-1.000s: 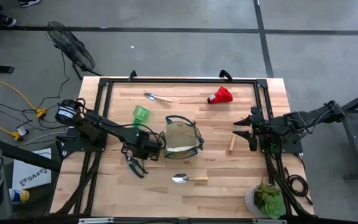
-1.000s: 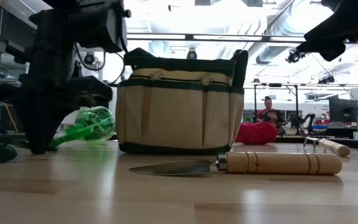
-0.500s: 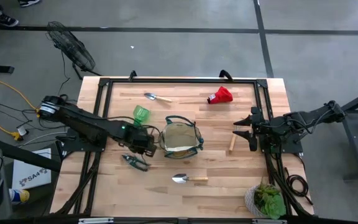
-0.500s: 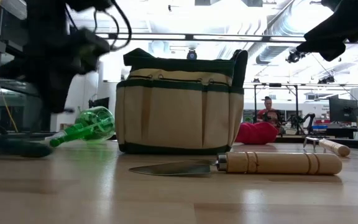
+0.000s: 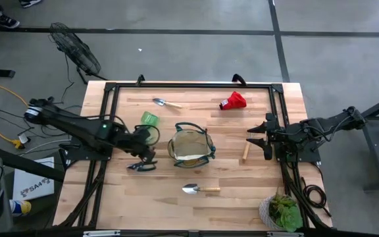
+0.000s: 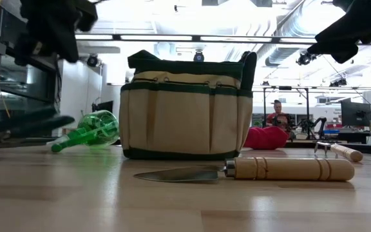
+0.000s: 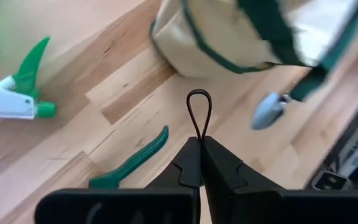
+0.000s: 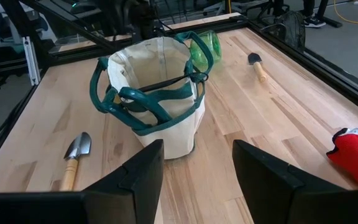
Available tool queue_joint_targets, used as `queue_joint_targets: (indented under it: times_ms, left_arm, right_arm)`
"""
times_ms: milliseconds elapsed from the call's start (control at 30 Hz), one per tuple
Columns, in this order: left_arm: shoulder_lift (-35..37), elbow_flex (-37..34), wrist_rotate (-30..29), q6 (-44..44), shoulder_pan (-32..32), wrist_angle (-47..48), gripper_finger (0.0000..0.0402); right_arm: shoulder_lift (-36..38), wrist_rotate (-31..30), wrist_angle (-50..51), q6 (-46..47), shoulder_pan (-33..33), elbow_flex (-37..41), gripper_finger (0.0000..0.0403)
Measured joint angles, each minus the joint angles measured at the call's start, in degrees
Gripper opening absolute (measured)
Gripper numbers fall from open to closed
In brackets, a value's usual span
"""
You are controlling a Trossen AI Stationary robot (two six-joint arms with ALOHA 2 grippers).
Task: Pick & Place Garden tools in Gardening bag
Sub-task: Put the green shears into the gardening bag
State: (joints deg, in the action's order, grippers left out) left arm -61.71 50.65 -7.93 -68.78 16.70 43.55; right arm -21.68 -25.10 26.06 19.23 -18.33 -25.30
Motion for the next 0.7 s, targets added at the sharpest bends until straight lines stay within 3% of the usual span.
queue_joint_targets:
  times_ms: [300, 700]
  left_arm:
    - [5.8, 1.2, -7.9, 6.1, 5.3, 0.5, 0.0000]
    - [5.7, 12.8, -18.4, 25.1, 7.8, 3.4, 0.0000]
  right_arm:
    - [0.0, 0.0, 0.0, 0.0, 0.0, 0.0, 0.0183]
    - [0.0, 0.0, 0.0, 0.0, 0.0, 0.0, 0.0183]
